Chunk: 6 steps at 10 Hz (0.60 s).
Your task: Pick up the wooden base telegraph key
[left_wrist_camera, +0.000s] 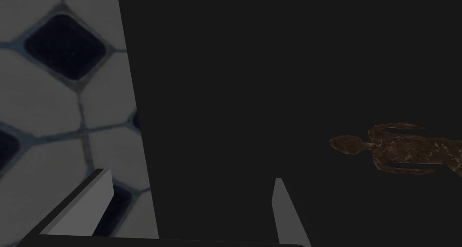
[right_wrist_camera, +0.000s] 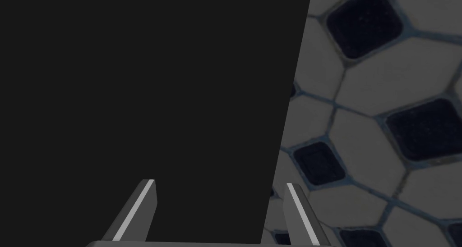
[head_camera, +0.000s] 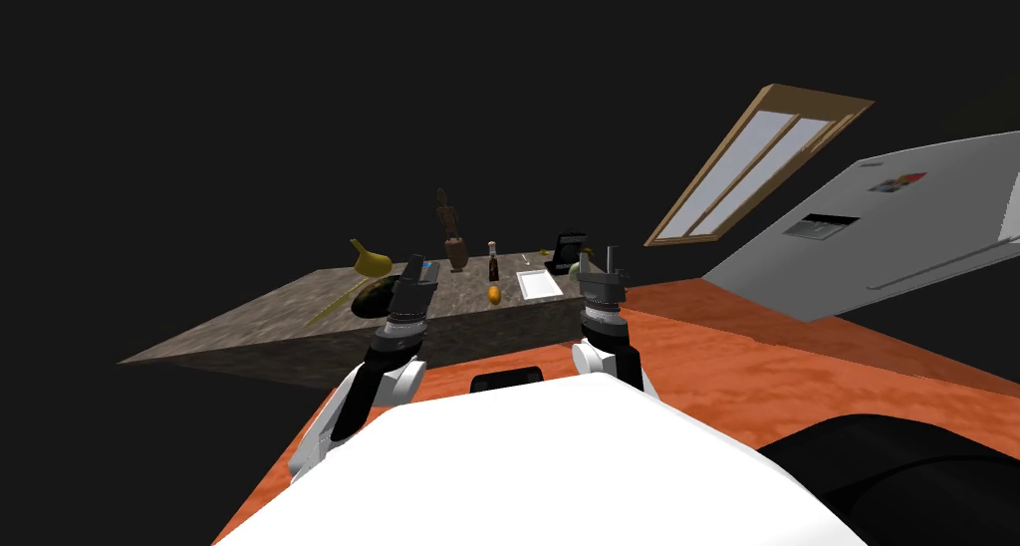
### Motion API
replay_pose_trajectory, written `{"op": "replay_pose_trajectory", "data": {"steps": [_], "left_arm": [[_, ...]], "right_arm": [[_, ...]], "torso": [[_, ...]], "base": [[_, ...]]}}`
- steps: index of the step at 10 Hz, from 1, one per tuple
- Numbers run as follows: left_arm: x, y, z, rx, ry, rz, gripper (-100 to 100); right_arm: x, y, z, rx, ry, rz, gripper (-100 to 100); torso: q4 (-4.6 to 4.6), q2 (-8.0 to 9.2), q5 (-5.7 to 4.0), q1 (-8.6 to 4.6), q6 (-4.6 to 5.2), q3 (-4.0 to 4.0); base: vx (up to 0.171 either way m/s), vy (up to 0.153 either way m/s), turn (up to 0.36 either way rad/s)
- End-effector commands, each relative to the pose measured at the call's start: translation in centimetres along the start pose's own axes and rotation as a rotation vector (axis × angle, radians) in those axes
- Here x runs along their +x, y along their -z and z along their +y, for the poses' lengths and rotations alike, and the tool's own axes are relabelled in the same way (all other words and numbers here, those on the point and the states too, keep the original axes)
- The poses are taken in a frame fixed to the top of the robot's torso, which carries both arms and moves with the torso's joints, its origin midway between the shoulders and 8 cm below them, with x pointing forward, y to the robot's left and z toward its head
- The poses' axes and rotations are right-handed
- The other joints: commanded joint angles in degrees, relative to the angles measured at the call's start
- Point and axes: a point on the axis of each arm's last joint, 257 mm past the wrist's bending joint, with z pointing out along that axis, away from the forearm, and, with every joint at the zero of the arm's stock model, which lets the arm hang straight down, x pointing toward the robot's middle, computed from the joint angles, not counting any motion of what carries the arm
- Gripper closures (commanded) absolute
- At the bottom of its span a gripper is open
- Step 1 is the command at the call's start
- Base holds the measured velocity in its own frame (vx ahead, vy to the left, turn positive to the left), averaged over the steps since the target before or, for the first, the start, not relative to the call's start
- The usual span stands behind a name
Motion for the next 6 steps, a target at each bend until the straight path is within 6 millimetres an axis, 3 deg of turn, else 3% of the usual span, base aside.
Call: {"op": "replay_pose_trajectory", "data": {"steps": [1,6], "left_arm": [[1.1,0.1,1.5,-0.036,0.007,0.053,-100],[3.5,1.1,4.6,-0.116,-0.007,0.193,-100]], "right_arm": [[0.0,0.0,0.0,0.000,0.000,0.000,0],[0.0,0.0,0.0,0.000,0.000,0.000,0]], "torso": [[0.00,0.00,0.00,0.00,0.00,0.00],[-0.01,-0.04,-0.02,-0.07,0.01,-0.03]], "base": [[-0.063,0.017,-0.061],[-0.055,0.012,-0.057]]}}
